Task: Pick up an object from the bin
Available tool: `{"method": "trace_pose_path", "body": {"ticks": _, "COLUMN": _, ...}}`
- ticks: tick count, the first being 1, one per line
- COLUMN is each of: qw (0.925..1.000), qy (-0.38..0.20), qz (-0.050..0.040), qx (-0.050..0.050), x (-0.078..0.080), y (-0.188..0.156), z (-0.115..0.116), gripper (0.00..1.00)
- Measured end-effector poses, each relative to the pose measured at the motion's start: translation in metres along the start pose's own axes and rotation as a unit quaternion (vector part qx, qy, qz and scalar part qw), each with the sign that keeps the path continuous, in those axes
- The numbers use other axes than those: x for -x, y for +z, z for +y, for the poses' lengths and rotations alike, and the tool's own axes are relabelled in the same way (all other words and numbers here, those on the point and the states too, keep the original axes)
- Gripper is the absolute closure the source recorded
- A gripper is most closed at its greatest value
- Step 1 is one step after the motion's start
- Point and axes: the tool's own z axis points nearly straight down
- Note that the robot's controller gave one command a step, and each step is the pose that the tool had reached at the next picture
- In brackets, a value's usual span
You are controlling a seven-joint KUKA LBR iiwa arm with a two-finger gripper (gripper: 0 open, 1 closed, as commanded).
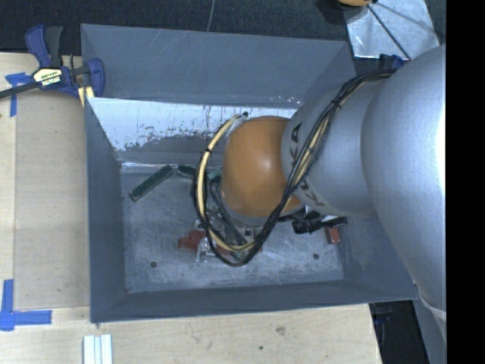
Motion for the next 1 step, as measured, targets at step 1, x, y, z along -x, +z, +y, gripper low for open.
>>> {"method": "trace_pose_path", "body": {"ticks": 1, "qw": 1.0, "qy": 0.0, "qz": 0.0002, "qx": 0.0, "x": -0.0004, "y": -0.0277, "z": -0.0002, "gripper": 1.0}}
